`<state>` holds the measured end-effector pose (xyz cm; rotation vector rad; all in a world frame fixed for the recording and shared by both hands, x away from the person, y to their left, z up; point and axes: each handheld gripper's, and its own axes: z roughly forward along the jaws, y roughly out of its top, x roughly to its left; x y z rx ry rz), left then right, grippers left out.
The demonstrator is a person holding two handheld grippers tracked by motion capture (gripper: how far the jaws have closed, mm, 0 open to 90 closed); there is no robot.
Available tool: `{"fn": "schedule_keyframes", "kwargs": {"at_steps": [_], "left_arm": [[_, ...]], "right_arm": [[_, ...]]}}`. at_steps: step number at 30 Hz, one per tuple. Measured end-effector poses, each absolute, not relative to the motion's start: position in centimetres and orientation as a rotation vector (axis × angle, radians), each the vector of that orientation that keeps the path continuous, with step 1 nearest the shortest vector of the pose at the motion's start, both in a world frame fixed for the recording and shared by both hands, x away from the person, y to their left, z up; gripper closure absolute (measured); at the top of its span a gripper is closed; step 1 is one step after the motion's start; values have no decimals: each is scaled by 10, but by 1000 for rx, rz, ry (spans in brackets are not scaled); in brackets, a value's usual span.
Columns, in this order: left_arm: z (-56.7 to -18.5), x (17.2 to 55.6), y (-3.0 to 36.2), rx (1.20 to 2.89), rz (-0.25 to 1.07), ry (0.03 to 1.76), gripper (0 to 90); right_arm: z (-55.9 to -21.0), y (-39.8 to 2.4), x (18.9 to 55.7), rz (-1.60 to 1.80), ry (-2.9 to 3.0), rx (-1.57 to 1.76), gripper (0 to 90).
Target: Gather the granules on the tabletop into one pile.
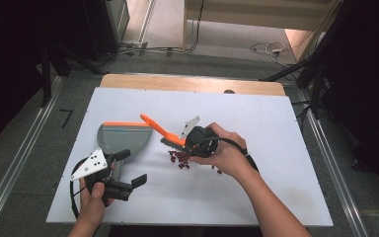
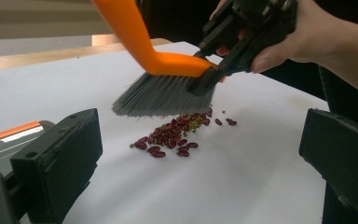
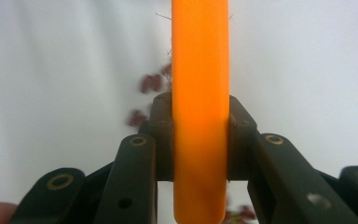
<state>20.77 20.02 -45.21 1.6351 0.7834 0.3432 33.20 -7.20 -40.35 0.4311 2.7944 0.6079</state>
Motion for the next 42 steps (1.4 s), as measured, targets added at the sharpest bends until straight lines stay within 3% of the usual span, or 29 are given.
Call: {"fn": "schedule_keyframes", "kwargs": {"at_steps": [13, 29, 42], "left_arm": [[-452, 207, 202, 1637, 345, 780, 2], [-452, 207, 200, 1638, 345, 780, 2], [-453, 207, 199, 1644, 343, 779, 2]], "right_arm": [[-436, -39, 349, 693, 3047, 944, 685], [-450, -70, 375, 694, 2960, 1351, 682], [-450, -104, 384, 682, 2908, 1468, 682]]}}
